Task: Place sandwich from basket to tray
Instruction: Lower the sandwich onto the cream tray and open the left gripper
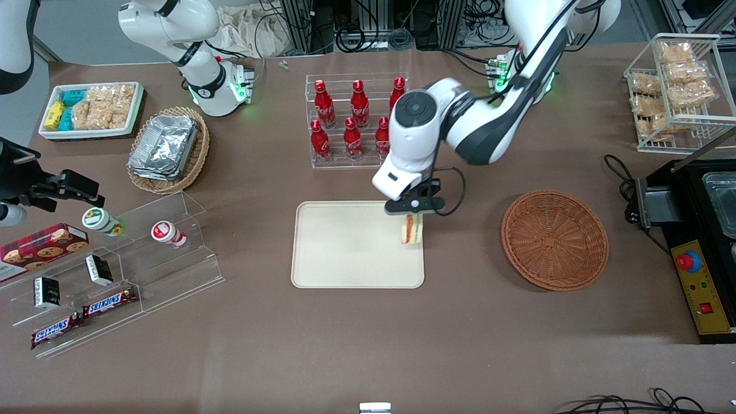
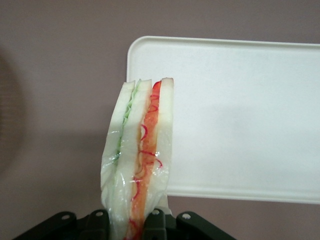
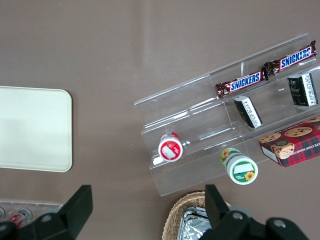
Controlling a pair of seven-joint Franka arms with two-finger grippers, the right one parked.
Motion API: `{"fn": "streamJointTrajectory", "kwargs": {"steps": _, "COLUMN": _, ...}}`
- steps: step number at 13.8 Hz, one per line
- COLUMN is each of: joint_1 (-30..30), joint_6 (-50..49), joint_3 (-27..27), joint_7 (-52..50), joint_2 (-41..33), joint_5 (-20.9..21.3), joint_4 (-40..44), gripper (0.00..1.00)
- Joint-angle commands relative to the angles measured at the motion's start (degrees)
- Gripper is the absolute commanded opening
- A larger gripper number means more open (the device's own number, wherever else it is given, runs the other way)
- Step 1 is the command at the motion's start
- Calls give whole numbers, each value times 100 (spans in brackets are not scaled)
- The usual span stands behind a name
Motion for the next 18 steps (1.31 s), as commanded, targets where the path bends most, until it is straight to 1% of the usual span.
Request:
{"fn": "streamJointTrajectory", "kwargs": {"steps": 1, "joint_1": -82, "joint_6": 276, "joint_3": 45, "joint_7": -533, "joint_2": 641, "joint_5": 754, "joint_4": 221, "gripper": 0}}
{"fn": "streamJointTrajectory", "kwargs": {"steps": 4, "joint_1": -100, "joint_6": 392, "joint_3": 45, "joint_7": -613, "joint_2": 1028, "joint_5": 845, "joint_4": 238, "gripper": 0}}
{"fn": "streamJointTrajectory", "kwargs": {"steps": 6, "joint_1": -91, "joint_6": 532, "joint_3": 54, "joint_7": -639, "joint_2": 1055, "joint_5": 845, "joint_4": 221, "gripper": 0}}
{"fn": "streamJointTrajectory", "kwargs": {"steps": 7, "joint_1": -91, "joint_6": 585, "joint_3": 62, "joint_7": -639, "joint_2": 1143, "joint_5": 880, "joint_4": 247, "gripper": 54}}
{"fn": "streamJointTrajectory", "kwargs": {"steps": 8, "joint_1": -91, "joint_6": 611, "joint_3": 62, "joint_7": -639, "joint_2": 1204, "joint_5": 1037, "joint_4": 247, "gripper": 99}}
{"fn": "streamJointTrajectory", "kwargs": {"steps": 9, "joint_1": -91, "joint_6": 629, "joint_3": 62, "joint_7": -648, "joint_2": 1240, "joint_5": 1204, "joint_4": 247, "gripper": 100}}
{"fn": "streamJointTrajectory", "kwargs": {"steps": 10, "joint_1": -91, "joint_6": 664, "joint_3": 62, "joint_7": -648, "joint_2": 1231, "joint_5": 1240, "joint_4": 247, "gripper": 100}}
{"fn": "streamJointTrajectory", "kwargs": {"steps": 12, "joint_1": -82, "joint_6": 603, "joint_3": 62, "joint_7": -692, "joint_2": 1135, "joint_5": 1223, "joint_4": 247, "gripper": 100}}
{"fn": "streamJointTrajectory", "kwargs": {"steps": 14, "joint_1": -12, "joint_6": 245, "joint_3": 45, "joint_7": -719, "joint_2": 759, "joint_5": 1126, "joint_4": 238, "gripper": 100}}
{"fn": "streamJointTrajectory", "kwargs": {"steps": 15, "joint_1": 23, "joint_6": 7, "joint_3": 36, "joint_7": -701, "joint_2": 557, "joint_5": 996, "joint_4": 265, "gripper": 100}}
{"fn": "streamJointTrajectory", "kwargs": {"steps": 17, "joint_1": 102, "joint_6": -537, "joint_3": 45, "joint_7": -439, "joint_2": 48, "joint_5": 321, "joint_4": 291, "gripper": 100}}
{"fn": "streamJointTrajectory", "kwargs": {"steps": 18, "joint_1": 215, "joint_6": -670, "joint_3": 45, "joint_7": -107, "joint_2": -121, "joint_5": 187, "joint_4": 309, "gripper": 100}}
